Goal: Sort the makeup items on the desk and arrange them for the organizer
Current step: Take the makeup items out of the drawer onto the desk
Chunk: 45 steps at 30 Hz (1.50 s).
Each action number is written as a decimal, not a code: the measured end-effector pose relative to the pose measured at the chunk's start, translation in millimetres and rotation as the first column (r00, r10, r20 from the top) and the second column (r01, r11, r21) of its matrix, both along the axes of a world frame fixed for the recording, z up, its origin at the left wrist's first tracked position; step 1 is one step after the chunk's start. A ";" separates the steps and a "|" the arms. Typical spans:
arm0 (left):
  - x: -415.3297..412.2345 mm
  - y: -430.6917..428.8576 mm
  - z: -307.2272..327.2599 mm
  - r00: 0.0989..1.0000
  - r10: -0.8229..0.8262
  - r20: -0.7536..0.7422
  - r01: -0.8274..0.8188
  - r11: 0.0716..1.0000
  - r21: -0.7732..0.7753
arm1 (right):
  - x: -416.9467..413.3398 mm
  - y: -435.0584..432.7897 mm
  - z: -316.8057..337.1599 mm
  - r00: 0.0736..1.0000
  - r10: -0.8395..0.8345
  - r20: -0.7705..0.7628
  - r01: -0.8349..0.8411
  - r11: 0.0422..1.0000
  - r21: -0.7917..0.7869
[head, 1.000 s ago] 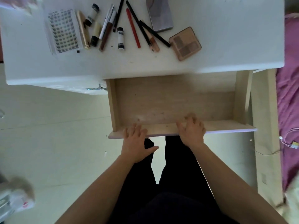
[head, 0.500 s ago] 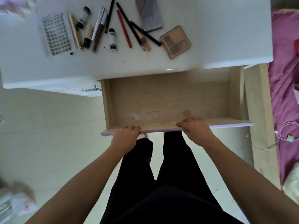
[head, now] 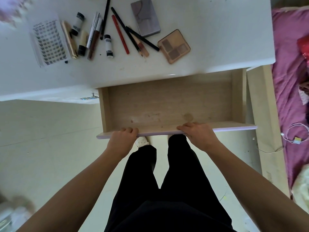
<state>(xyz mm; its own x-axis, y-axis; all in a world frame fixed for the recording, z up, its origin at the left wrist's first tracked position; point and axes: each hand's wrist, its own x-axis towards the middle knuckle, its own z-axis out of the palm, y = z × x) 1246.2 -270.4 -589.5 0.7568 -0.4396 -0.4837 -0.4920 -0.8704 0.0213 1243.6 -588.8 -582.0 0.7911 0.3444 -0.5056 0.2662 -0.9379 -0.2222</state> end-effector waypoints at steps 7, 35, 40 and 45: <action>-4.0 -12.3 -5.2 0.999 0.012 -0.048 -0.006 0.994 0.105 | -0.5 5.4 5.2 0.999 0.011 -0.035 -0.013 0.997 -0.075; 116.3 0.2 14.3 0.939 0.086 0.333 -0.051 0.992 -0.113 | 124.1 -20.8 24.5 0.961 -0.029 0.277 0.077 0.983 -0.165; 124.2 3.1 15.1 0.945 0.040 0.324 -0.027 0.999 -0.045 | 127.5 -25.0 26.9 0.954 0.030 0.297 0.027 0.982 -0.186; 125.0 1.0 16.5 0.945 0.030 0.326 -0.026 1.000 -0.016 | 128.6 -23.1 28.9 0.960 0.057 0.275 0.005 0.976 -0.218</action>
